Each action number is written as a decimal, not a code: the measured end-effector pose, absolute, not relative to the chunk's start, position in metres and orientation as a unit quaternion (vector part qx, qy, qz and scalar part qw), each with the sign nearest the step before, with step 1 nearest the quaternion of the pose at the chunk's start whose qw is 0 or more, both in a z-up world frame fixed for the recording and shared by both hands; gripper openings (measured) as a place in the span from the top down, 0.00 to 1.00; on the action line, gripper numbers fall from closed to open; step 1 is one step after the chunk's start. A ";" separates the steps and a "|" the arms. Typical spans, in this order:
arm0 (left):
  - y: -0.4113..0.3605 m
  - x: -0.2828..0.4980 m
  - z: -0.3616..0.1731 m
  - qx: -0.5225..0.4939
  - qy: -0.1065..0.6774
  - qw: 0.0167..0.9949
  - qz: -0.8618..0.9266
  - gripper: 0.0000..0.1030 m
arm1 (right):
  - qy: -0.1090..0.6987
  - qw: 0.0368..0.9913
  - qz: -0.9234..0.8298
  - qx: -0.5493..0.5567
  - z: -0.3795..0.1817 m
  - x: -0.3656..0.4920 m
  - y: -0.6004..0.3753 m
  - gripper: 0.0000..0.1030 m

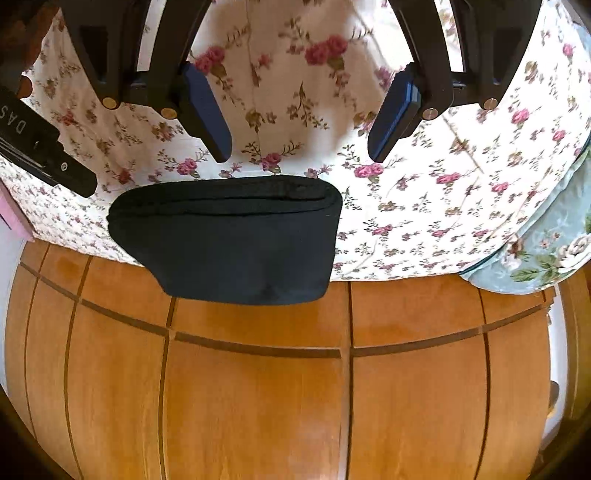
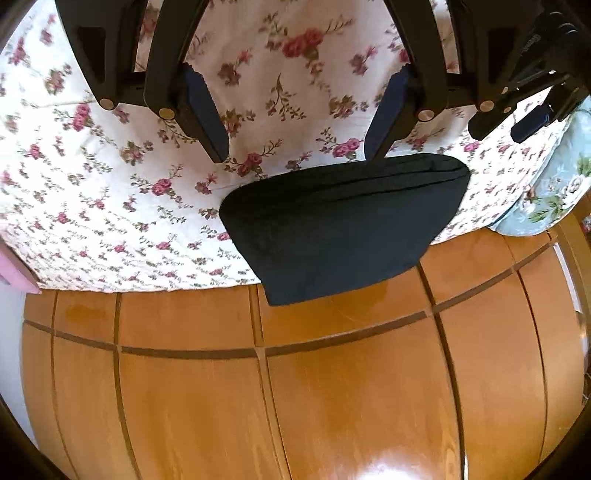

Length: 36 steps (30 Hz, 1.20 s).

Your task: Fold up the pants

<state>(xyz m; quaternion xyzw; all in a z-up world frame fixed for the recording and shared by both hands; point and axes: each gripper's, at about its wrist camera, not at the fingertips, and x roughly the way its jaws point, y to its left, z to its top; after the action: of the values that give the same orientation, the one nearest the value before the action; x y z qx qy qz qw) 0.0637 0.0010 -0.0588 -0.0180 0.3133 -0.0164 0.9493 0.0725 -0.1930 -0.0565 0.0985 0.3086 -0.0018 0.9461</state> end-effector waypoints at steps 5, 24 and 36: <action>0.002 0.045 -0.043 -0.018 0.308 0.951 -0.012 0.25 | 0.302 0.948 -0.003 0.102 -0.041 0.051 -0.192 0.24; -0.018 -0.004 -0.016 -0.007 0.304 0.952 -0.025 0.25 | 0.297 0.949 -0.009 0.106 -0.033 -0.007 -0.194 0.24; -0.020 -0.015 -0.011 0.001 0.295 0.955 -0.016 0.25 | 0.296 0.949 -0.013 0.111 -0.032 -0.010 -0.196 0.24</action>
<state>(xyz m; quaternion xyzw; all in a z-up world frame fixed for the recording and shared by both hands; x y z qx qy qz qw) -0.0153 -0.0198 -0.0115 0.0010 0.2951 -0.0160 0.9553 -0.0101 -0.1957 -0.0324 0.1109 0.2963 -0.0135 0.9485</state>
